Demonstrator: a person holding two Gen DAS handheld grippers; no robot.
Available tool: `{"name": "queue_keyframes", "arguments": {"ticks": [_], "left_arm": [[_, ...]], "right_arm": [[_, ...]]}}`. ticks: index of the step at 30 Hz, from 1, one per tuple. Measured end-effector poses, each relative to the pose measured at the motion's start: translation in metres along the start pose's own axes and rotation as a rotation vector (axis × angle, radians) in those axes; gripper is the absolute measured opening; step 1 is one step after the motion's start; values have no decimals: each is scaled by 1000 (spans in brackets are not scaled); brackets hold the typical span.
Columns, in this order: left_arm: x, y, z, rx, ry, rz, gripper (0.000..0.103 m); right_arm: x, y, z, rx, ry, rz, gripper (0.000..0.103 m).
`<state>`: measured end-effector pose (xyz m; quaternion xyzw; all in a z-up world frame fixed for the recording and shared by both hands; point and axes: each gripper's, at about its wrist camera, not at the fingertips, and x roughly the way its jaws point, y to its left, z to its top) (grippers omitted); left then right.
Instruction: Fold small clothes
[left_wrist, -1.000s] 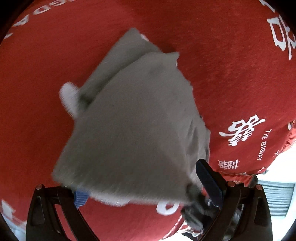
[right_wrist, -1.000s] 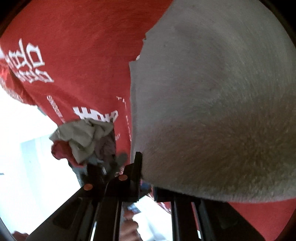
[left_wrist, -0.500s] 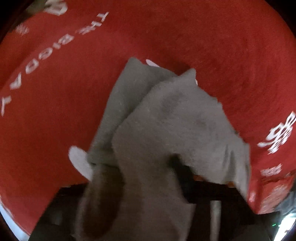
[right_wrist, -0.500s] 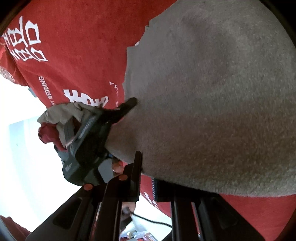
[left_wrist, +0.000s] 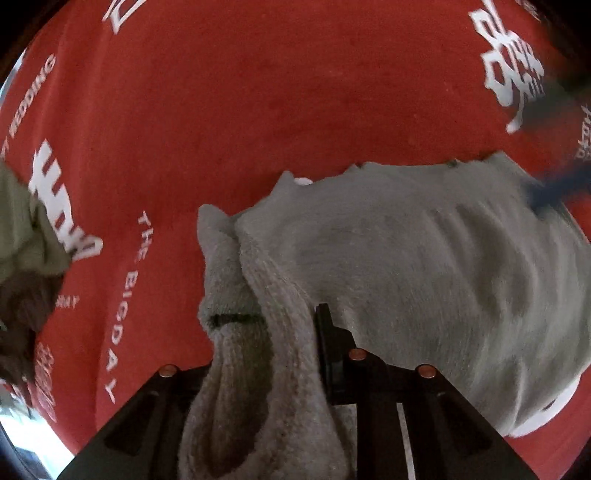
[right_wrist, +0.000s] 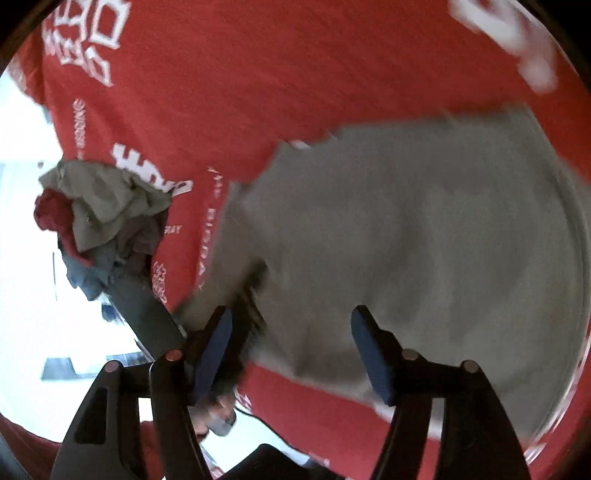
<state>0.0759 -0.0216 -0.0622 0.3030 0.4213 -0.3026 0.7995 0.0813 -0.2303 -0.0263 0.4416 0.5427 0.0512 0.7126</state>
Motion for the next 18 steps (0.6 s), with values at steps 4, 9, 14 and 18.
{"name": "queue_keyframes", "arguments": {"ticks": [4, 9, 14, 18], "left_arm": [[-3, -6, 1, 51, -16, 11, 21], [-4, -11, -1, 74, -34, 6, 21], [-3, -5, -3, 39, -25, -14, 21], [-3, -4, -4, 50, -31, -14, 21]], "right_arm": [[53, 47, 65, -88, 207, 7, 78], [134, 88, 94, -200, 439, -62, 78], [194, 97, 102, -254, 589, -209, 78], [213, 87, 104, -239, 606, -273, 78]]}}
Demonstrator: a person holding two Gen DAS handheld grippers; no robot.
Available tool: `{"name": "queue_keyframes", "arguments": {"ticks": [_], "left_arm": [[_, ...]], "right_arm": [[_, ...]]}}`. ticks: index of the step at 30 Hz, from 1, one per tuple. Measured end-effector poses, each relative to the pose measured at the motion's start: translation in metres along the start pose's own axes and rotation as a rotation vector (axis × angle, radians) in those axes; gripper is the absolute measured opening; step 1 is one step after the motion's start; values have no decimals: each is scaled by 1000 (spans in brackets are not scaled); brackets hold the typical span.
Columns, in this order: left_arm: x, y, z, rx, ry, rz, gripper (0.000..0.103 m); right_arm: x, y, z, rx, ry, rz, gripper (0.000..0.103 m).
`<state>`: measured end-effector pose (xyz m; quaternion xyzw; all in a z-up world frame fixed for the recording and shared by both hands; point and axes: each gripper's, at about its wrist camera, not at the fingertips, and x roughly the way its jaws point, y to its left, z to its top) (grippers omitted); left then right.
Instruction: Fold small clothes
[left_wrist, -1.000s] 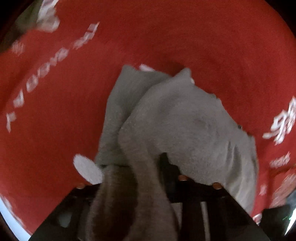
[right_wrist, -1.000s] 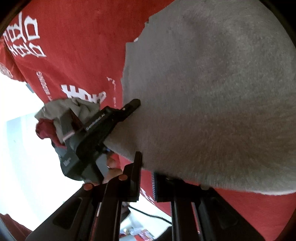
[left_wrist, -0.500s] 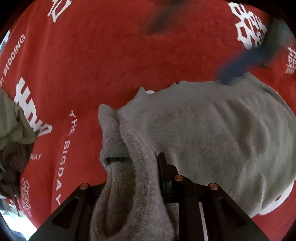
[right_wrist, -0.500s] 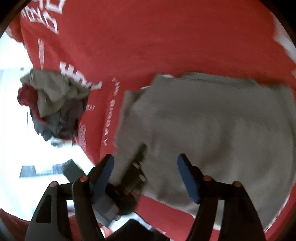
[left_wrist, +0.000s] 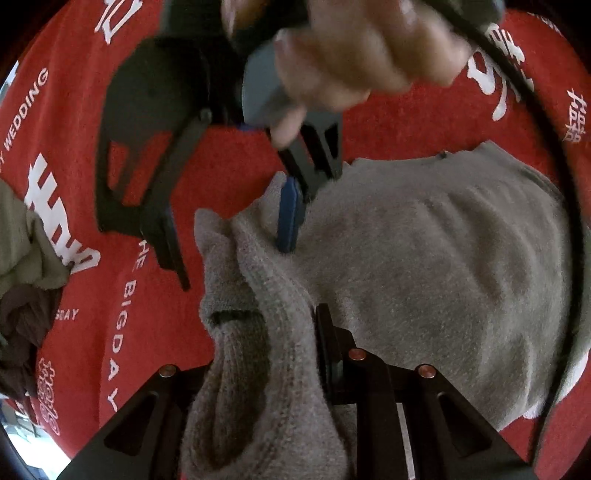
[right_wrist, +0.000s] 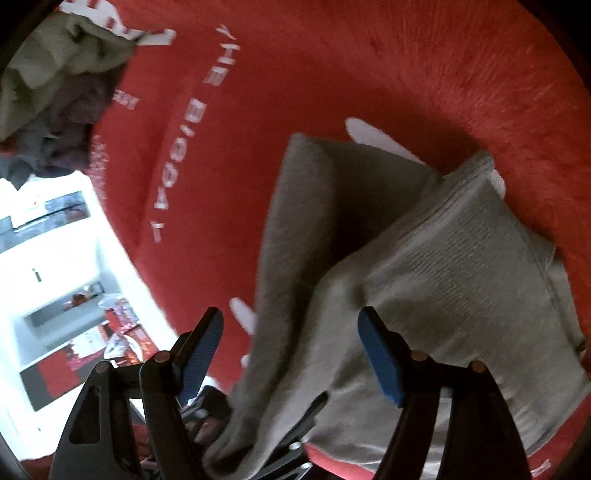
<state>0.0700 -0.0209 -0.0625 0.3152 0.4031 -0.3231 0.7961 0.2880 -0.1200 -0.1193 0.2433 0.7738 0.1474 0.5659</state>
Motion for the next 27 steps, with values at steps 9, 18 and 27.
{"name": "queue_keyframes", "arguments": {"ticks": [9, 18, 27], "left_arm": [[-29, -10, 21, 31, -58, -63, 21], [-105, -59, 63, 114, -196, -168, 21], [-132, -182, 86, 287, -238, -312, 21]], "right_arm": [[-31, -27, -45, 2, -212, 93, 15], [-119, -77, -162, 47, -559, 326, 15], [-161, -181, -296, 176, -785, 379, 15]]}}
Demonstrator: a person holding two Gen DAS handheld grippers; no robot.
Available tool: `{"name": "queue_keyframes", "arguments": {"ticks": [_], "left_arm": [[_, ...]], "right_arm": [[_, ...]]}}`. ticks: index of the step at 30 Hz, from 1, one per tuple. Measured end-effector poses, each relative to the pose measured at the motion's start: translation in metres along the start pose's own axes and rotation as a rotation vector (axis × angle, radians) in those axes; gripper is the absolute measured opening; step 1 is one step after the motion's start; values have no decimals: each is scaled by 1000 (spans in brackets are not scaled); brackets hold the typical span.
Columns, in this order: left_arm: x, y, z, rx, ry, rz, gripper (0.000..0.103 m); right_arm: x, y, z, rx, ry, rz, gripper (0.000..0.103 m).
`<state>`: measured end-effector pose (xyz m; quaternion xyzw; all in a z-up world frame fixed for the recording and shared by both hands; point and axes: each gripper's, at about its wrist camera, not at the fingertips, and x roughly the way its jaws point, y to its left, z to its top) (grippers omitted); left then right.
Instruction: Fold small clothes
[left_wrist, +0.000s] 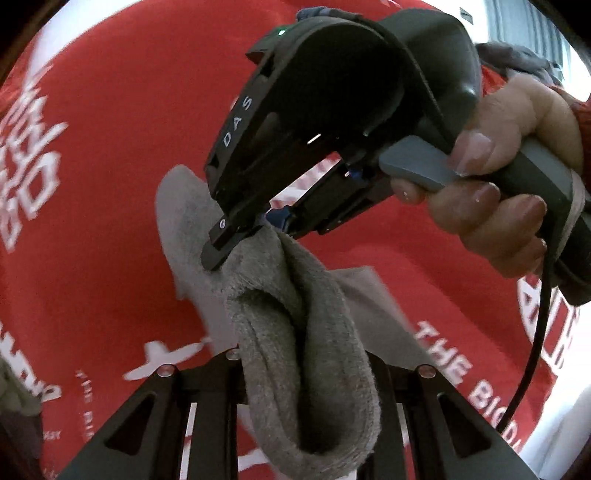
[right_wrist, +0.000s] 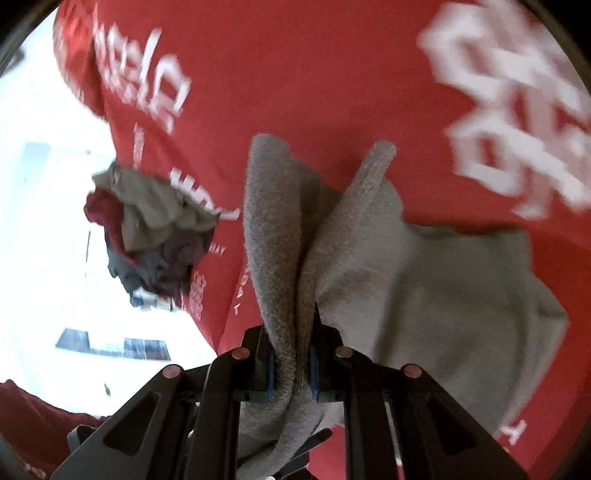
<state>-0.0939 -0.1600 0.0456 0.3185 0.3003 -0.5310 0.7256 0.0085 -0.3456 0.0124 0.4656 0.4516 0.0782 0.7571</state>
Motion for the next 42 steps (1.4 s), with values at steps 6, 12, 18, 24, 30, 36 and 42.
{"name": "queue_keyframes", "arguments": {"ticks": [6, 12, 18, 24, 30, 36, 42], "left_arm": [[58, -60, -12, 40, 116, -78, 21], [88, -83, -36, 68, 203, -70, 23], [63, -71, -33, 58, 172, -90, 76], [17, -30, -34, 5, 173, -130, 76], [30, 47, -48, -185, 262, -23, 76], [80, 85, -71, -318, 411, 4, 76], [94, 74, -113, -293, 471, -4, 86]], "right_arm": [[-26, -111, -41, 152, -48, -88, 15], [-9, -181, -72, 261, -39, -134, 16], [-15, -182, -67, 282, -32, -150, 24], [-47, -151, -89, 310, -82, -267, 54], [-68, -117, -138, 322, -126, -186, 54], [-26, -116, -153, 315, 9, -298, 9], [-21, -114, -171, 286, -22, -334, 7]]}}
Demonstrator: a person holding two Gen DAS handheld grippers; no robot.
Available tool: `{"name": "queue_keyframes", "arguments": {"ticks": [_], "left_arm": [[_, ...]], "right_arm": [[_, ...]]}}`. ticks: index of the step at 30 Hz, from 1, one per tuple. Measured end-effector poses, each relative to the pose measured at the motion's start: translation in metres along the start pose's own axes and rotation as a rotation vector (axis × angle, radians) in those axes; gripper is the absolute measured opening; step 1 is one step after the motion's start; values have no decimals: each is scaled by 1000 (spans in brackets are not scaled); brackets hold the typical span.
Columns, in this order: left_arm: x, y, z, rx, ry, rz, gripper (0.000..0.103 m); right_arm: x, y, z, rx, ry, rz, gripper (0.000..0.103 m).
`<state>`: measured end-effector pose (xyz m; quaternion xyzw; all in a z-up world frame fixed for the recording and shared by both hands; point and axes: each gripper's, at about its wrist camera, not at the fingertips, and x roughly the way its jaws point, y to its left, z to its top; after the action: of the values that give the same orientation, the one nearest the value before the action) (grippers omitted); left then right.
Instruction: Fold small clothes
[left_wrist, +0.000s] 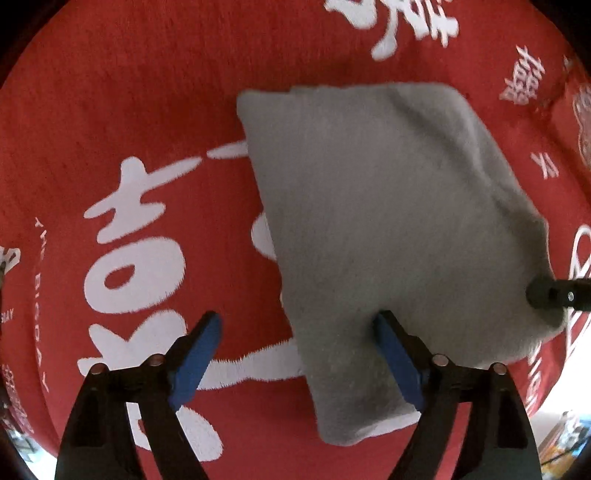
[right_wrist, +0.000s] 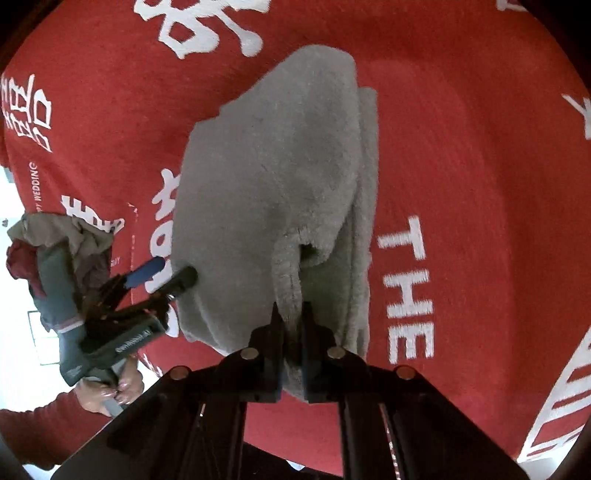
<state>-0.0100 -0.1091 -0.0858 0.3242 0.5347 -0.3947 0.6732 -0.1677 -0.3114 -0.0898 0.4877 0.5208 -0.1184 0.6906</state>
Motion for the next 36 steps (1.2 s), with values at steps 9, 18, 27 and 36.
{"name": "queue_keyframes", "arguments": {"ticks": [9, 18, 27, 36], "left_arm": [[-9, 4, -7, 19, 43, -2, 86], [-26, 21, -23, -6, 60, 8, 86], [-39, 45, -41, -58, 75, -18, 87], [-51, 58, -54, -76, 92, -52, 103]], "right_arm": [[3, -17, -19, 69, -32, -52, 10], [-28, 45, -33, -9, -165, -110, 21], [16, 42, -39, 0, -109, -322, 26], [-11, 46, -73, 70, -107, -308, 43]]}}
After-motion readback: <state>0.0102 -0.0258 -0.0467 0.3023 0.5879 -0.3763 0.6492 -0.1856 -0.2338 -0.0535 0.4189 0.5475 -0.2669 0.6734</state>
